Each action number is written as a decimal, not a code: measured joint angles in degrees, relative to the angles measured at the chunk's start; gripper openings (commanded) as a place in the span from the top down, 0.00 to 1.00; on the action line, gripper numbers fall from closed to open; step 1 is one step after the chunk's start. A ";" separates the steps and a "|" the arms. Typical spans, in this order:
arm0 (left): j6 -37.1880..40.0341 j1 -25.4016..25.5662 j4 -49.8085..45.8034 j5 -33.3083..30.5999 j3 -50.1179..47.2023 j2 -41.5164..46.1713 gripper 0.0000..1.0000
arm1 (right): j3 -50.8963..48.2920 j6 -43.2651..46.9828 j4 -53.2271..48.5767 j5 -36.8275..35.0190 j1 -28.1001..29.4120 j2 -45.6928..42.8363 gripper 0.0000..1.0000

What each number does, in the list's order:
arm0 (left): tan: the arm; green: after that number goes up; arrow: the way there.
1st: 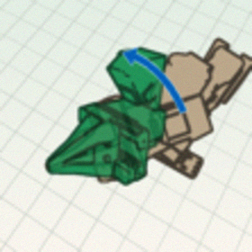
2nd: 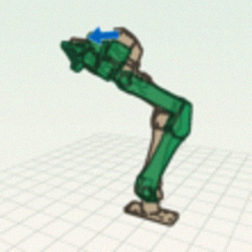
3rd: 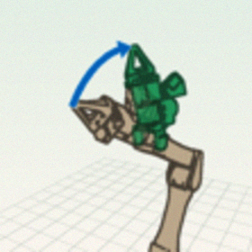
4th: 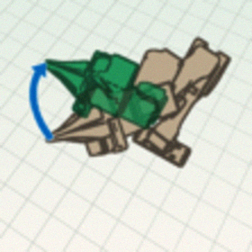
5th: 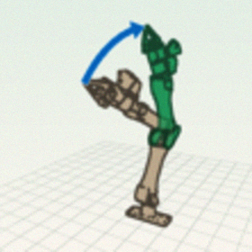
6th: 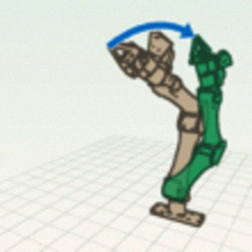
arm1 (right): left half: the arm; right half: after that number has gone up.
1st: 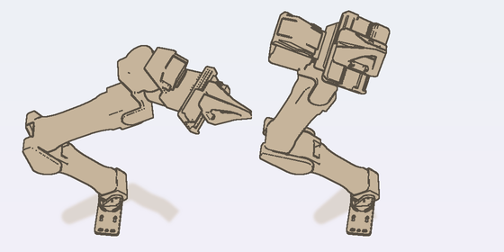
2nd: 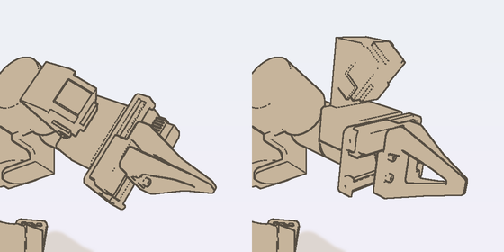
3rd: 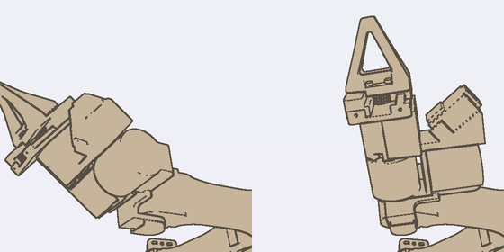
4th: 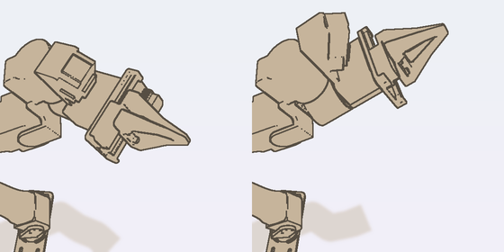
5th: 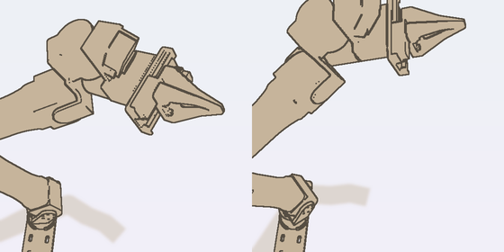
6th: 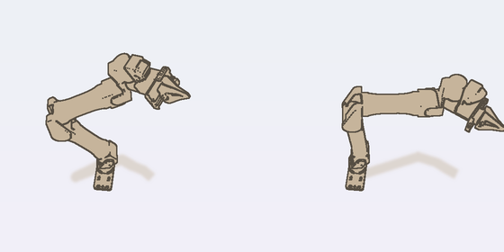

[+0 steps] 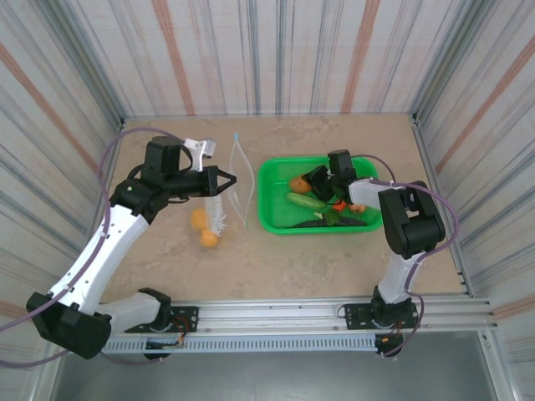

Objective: Place the food in the zip-top bag and seal the zipper

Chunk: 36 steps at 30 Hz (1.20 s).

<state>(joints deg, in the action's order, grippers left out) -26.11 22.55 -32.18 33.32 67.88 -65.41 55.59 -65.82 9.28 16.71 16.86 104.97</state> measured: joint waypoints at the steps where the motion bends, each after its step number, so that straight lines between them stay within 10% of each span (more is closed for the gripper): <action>1: 0.00 0.00 0.00 0.02 0.00 -0.04 1.00 | -0.26 0.02 0.48 0.11 -0.04 -0.07 0.55; 18: -1.49 0.00 -0.13 2.12 -0.22 -0.87 1.00 | -1.18 15.89 -7.23 -0.55 2.25 -24.30 0.51; 36: -6.25 0.02 3.45 5.86 -0.26 -4.68 1.00 | 18.03 38.60 -18.21 -0.33 23.58 -33.51 0.48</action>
<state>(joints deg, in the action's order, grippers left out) -32.36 22.57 -28.73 39.18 67.61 -70.08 73.63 -27.22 -8.93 16.38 40.45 71.46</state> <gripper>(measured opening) 0.053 0.517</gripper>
